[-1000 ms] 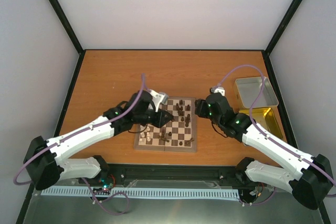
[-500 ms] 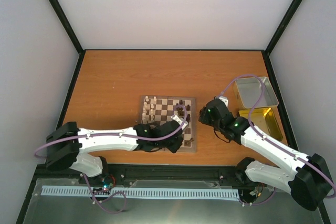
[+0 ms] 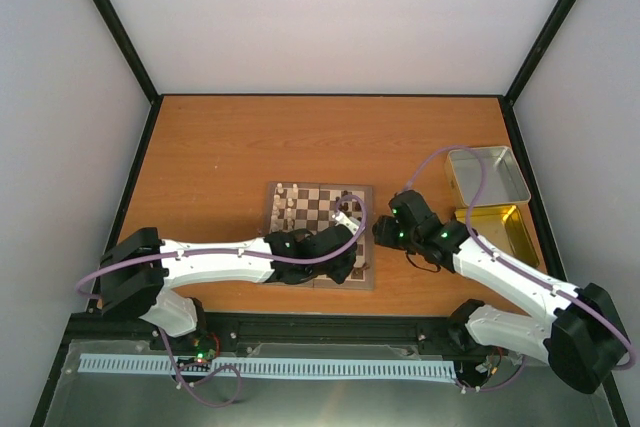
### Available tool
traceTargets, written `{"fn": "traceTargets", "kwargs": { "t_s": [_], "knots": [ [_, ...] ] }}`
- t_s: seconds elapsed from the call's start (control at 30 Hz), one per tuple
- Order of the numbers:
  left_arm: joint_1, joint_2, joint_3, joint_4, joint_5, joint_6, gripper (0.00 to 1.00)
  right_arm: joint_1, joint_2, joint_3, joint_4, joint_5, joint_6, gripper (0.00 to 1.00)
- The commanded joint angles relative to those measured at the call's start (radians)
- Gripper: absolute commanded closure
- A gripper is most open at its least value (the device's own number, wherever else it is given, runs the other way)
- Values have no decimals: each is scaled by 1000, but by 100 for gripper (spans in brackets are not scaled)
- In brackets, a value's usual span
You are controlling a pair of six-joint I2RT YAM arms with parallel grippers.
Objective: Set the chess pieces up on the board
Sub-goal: Place the chess piece on the chessboard, then pick up the chess piece from the chessboard.
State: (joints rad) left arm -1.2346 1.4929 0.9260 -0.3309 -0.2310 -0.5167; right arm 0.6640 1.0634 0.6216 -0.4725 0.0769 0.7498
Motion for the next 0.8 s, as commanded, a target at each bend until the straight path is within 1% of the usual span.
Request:
{"fn": "traceTargets", "kwargs": {
  "t_s": [0.0,0.07,0.17,0.27,0.33,0.57,0.77],
  "knots": [
    [-5,-4,37,23,-25,16,99,-7,21,11,-111,-264,-52,47],
    [-5,-5,35,36,-20,12,99,-6,7,-7,-103,-344,-32,50],
    [-5,-14,25,43,-37,1,99,-5,-8,-51,-35,-454,12,50],
    [-3,-38,11,48,-57,-4,99,-5,28,-93,42,-520,52,53],
    [-3,-54,3,49,-66,-10,99,-3,60,-95,43,-524,62,55],
    [3,-109,-42,73,-73,-31,99,2,102,-103,50,-543,66,56],
    [3,-123,-49,86,-59,-21,99,4,172,-101,114,-530,96,64]
  ]
}}
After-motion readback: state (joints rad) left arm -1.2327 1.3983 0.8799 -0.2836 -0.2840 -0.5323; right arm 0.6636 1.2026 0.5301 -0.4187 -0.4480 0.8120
